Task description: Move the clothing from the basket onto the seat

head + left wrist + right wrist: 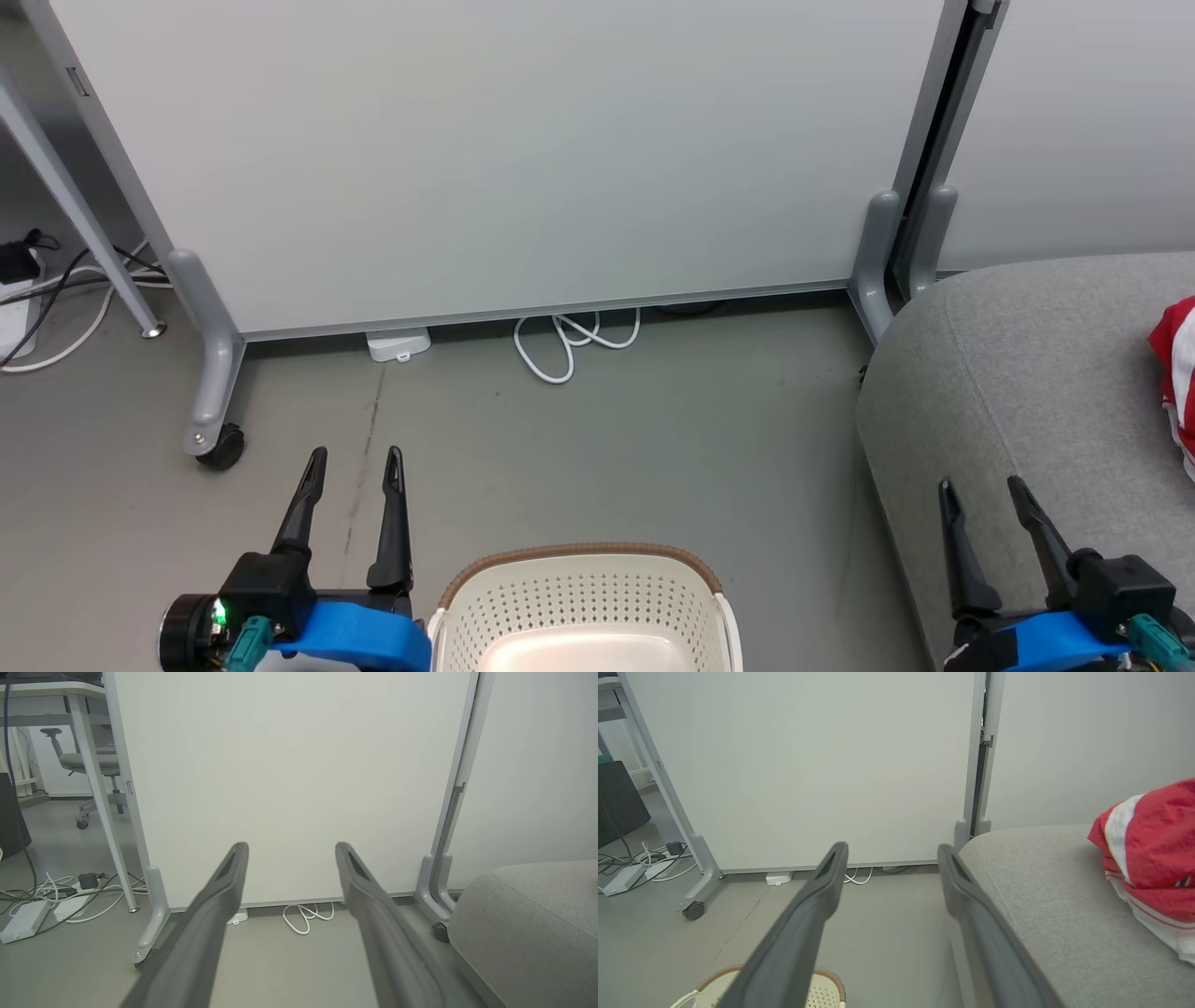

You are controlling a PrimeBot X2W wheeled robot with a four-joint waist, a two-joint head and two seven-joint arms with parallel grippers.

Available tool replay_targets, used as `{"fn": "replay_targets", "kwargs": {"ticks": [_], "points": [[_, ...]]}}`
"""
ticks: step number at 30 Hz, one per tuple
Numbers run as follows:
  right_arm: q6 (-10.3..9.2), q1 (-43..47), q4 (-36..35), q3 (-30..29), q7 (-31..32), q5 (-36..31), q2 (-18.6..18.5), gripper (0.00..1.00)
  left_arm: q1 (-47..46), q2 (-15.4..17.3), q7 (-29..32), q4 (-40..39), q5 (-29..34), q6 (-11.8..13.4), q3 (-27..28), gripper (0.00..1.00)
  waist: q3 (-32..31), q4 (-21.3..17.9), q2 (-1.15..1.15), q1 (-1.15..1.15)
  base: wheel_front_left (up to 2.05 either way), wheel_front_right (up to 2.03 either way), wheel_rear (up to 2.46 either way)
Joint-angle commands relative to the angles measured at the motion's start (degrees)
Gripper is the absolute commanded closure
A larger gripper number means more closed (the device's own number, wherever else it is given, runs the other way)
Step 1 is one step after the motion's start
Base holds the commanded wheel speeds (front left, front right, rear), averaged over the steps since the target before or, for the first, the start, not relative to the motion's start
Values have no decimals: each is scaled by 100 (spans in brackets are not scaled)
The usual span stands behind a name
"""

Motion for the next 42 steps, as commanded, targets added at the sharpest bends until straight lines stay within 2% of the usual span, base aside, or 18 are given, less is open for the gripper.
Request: {"fn": "replay_targets", "kwargs": {"ticks": [1, 18, 19, 24, 42], "points": [[1, 80, 10, -19, -19, 14, 21, 0, 53, -8, -26, 27, -1, -15, 37, 0, -16, 6, 0, 1, 0, 0, 0], [1, 149, 116, -51, -19, 90, 120, 0, 64, -14, -26, 166, -90, 40, 5, 0, -82, 21, 0, 1, 0, 0, 0], [0, 101, 113, -49, 1, 56, 100, 100, 58, -7, 0, 160, -74, 46, 7, 100, -83, 21, 0, 1, 0, 0, 0], [0, 130, 384, -53, 57, 83, 127, 100, 230, -7, 44, 422, -133, 47, -1, 100, -83, 19, 0, 1, 0, 0, 0], [0, -42, 256, -95, 555, 2082, 126, 100, 52, -8, 540, 332, -2074, -48, 286, 100, -29, -26, 0, 1, 0, 0, 0]]}}
